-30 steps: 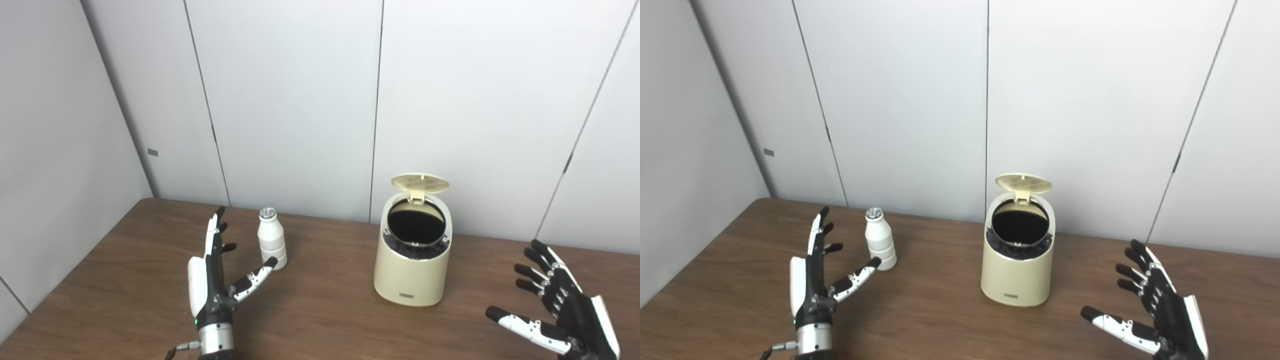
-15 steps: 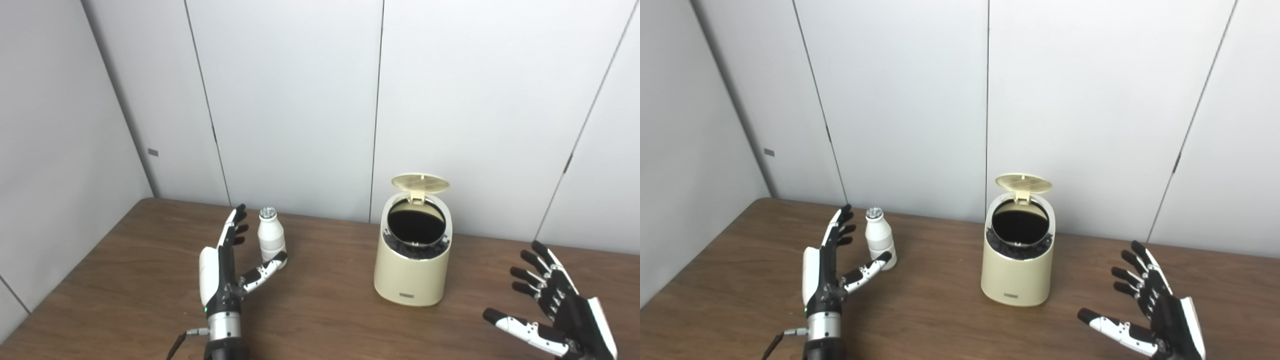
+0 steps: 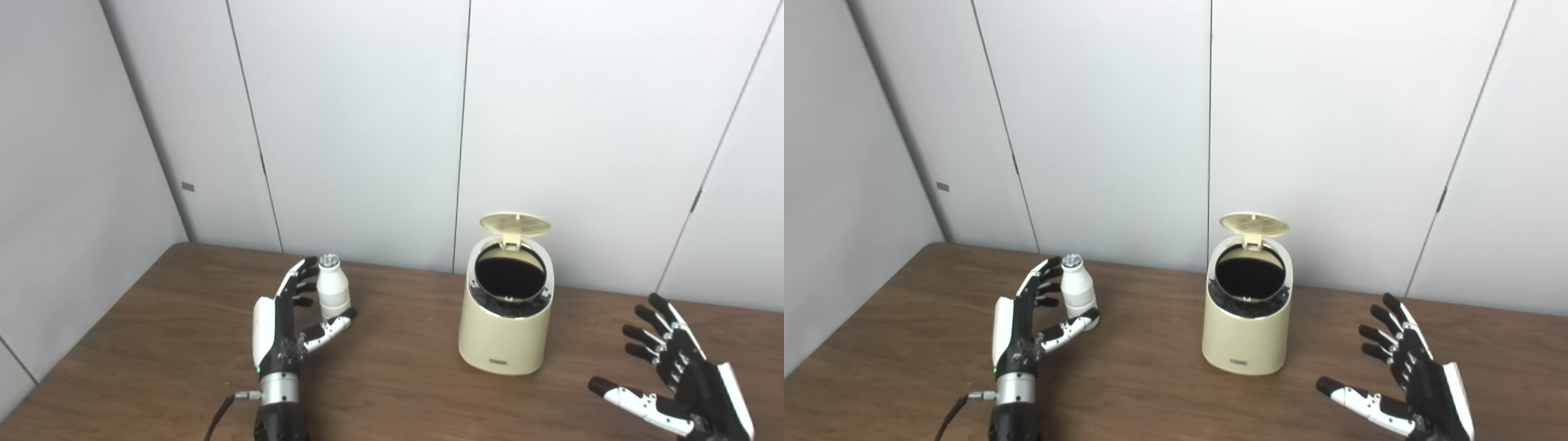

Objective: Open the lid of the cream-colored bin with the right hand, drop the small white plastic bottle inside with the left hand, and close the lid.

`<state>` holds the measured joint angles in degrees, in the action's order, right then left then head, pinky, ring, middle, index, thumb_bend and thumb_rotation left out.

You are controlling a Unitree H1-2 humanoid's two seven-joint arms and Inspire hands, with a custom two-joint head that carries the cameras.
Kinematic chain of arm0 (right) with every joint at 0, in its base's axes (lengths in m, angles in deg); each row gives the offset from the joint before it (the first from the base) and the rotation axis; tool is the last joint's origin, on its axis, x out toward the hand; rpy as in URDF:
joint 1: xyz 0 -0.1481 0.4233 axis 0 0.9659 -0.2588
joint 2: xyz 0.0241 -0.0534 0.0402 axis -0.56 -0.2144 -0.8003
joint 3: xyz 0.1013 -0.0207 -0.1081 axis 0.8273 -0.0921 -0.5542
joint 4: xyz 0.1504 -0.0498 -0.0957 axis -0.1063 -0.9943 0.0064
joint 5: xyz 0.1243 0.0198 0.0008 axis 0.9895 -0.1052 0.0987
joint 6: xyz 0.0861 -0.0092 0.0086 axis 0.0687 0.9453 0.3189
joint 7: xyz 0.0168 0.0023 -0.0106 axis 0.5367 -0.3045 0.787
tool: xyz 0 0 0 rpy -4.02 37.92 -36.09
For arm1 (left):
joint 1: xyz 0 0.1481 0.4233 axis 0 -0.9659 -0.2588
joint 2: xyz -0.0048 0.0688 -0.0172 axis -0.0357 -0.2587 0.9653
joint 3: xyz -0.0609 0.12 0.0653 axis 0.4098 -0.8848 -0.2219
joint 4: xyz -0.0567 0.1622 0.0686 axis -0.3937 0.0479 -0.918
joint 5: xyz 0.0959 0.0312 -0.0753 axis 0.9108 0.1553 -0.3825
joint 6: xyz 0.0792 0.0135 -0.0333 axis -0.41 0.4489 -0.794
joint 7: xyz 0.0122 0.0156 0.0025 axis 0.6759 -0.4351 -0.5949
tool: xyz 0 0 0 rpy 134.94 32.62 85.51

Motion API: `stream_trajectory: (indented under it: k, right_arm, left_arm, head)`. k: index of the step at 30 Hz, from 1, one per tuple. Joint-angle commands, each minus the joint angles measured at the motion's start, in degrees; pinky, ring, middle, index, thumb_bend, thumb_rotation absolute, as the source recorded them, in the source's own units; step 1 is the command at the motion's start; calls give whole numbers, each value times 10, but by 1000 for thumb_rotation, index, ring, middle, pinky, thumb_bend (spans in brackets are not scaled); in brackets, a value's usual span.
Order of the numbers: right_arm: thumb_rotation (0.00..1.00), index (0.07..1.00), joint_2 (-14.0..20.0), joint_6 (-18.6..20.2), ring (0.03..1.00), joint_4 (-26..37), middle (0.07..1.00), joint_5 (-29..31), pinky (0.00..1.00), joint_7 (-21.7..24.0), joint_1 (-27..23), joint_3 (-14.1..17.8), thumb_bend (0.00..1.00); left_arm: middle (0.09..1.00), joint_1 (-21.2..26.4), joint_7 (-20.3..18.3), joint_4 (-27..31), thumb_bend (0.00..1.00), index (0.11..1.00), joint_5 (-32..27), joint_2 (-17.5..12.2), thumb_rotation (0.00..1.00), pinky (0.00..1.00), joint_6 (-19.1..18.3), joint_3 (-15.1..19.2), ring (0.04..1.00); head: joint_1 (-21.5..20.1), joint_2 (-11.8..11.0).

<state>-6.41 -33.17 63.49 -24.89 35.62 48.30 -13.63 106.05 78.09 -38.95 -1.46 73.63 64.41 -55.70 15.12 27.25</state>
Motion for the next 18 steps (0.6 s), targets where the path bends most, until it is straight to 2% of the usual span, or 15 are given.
stream_trajectory:
  k: [1, 9, 18]
  right_arm:
    - [0, 932, 0, -4, 802, 24, 891, 3, 755, 1, -12, 0, 746]
    - [13, 928, 2, -7, 796, 25, 888, 2, 739, 3, -12, -2, 750]
    - [1, 921, -1, 1, 785, 31, 884, -8, 728, 1, -12, -5, 750]
  left_arm:
    - [802, 6, 15, -16, 748, 834, 10, -9, 71, 601, 13, -4, 705]
    - [808, 6, 21, -36, 741, 847, 6, -10, 70, 640, 16, -6, 729]
    - [802, 12, 27, -52, 744, 835, 11, -13, 78, 617, 15, -8, 714]
  head:
    - [-1, 2]
    - [-2, 3]
    - [-5, 6]
